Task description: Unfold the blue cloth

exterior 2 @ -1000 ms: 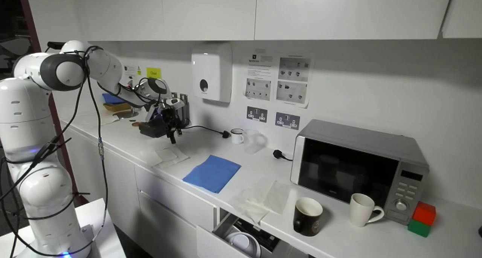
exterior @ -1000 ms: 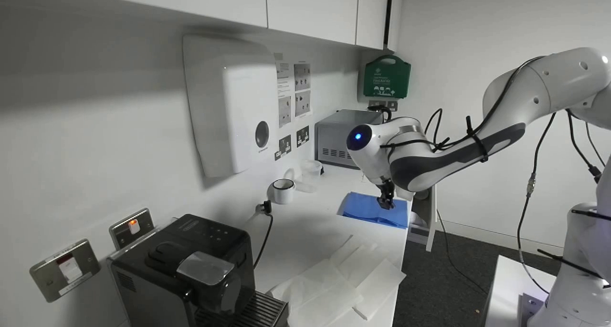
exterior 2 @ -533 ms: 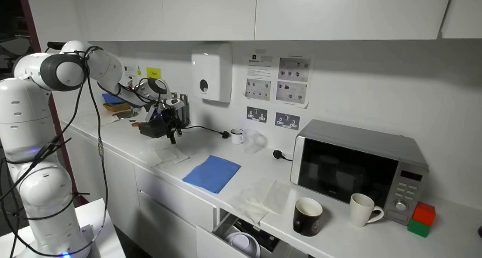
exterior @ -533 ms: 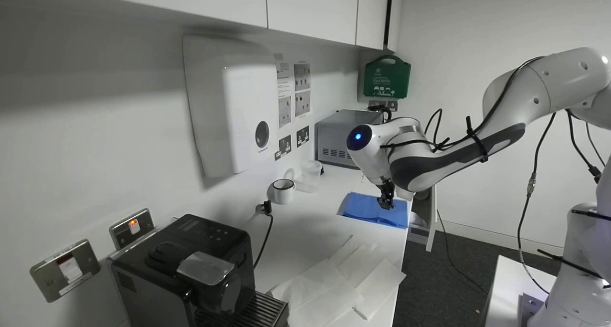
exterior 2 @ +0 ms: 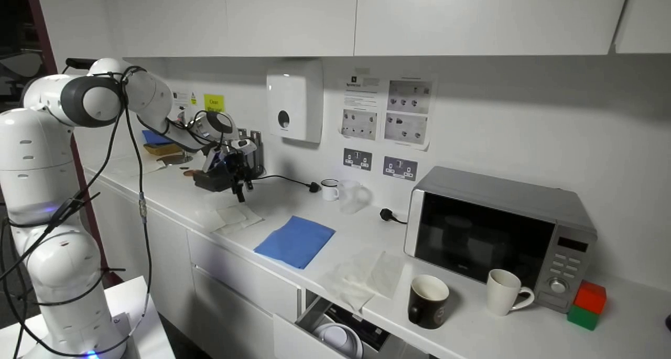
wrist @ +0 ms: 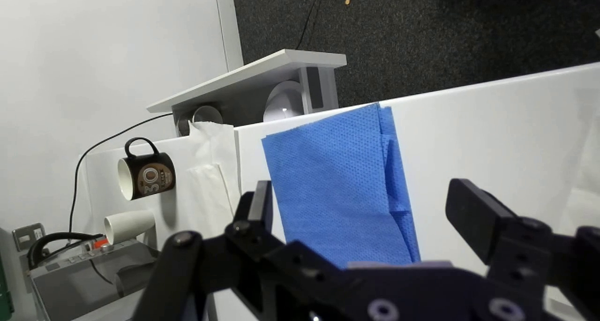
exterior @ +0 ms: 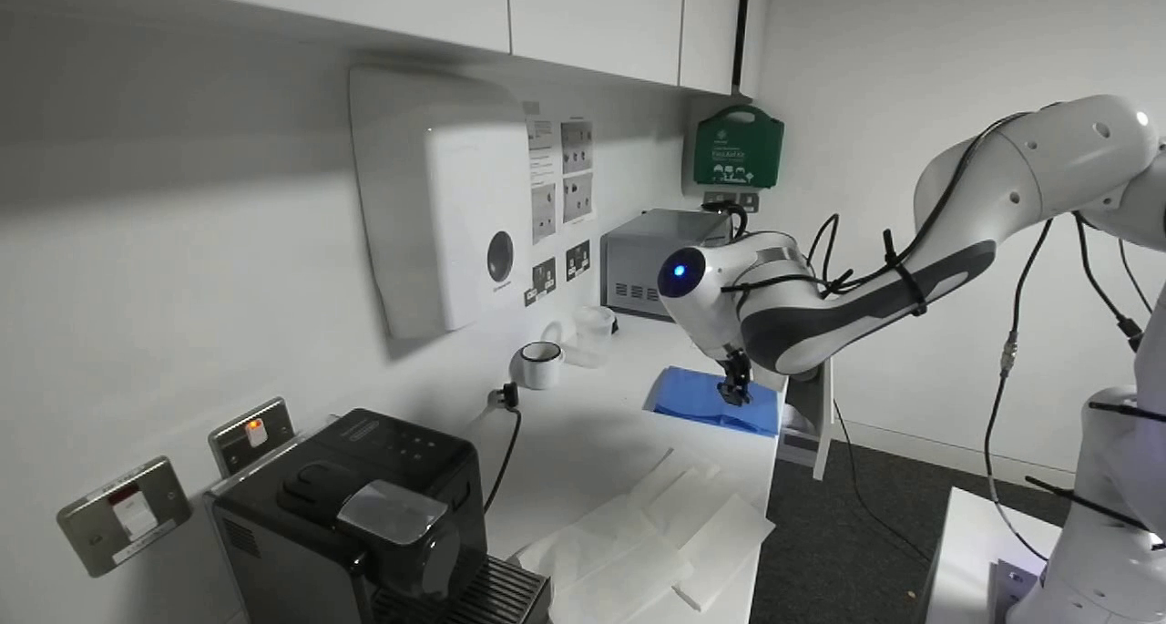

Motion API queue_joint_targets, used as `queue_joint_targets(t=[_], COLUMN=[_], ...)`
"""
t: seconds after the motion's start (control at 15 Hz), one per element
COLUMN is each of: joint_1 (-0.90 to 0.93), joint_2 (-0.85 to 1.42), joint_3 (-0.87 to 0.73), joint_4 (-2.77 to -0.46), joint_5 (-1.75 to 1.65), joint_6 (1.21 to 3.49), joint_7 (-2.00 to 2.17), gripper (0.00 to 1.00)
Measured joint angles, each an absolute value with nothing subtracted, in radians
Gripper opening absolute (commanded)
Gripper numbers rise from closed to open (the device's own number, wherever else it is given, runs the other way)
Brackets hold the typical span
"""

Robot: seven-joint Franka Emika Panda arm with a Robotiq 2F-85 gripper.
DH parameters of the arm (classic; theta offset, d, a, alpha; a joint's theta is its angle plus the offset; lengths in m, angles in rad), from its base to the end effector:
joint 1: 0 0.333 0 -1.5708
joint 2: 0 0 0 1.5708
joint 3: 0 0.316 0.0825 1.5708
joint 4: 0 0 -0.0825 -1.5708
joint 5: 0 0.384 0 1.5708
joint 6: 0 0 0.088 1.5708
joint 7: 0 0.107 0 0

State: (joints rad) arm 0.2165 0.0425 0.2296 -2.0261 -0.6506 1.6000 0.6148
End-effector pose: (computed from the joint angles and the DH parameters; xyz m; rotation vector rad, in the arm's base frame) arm 0.4904 0.1634 0.4178 2.3750 0.0153 -0.0900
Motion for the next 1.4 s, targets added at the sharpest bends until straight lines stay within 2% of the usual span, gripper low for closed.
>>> queue_joint_targets(t=[0.87,1.4], joint_1=[0.299,0.3], joint_2=[0.28,0.387], joint_3=[0.228,0.203], joint_4=[-1.897,-1.829], joint_5=[-0.829,-0.854], joint_6=[1.435,1.427], joint_7=[0.686,0.685], gripper=[1.0,1.0])
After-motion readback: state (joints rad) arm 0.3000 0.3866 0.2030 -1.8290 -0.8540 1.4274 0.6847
